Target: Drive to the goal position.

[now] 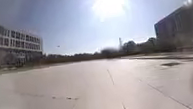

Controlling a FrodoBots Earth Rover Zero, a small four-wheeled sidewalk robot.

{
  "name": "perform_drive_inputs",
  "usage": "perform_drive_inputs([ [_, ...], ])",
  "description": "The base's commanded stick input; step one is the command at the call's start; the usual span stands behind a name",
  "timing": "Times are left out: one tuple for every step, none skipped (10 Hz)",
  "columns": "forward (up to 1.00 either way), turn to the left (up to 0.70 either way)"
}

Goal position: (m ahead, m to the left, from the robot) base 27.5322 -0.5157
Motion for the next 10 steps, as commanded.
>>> perform_drive_inputs([
  [0.7, 0.0],
  [0.7, 0.0],
  [0.7, 0.0],
  [0.7, 0.0],
  [0.7, 0.0],
  [0.7, 0.0],
  [0.7, 0.0],
  [0.7, 0.0],
  [0.7, 0.0],
  [0.7, 0.0],
])
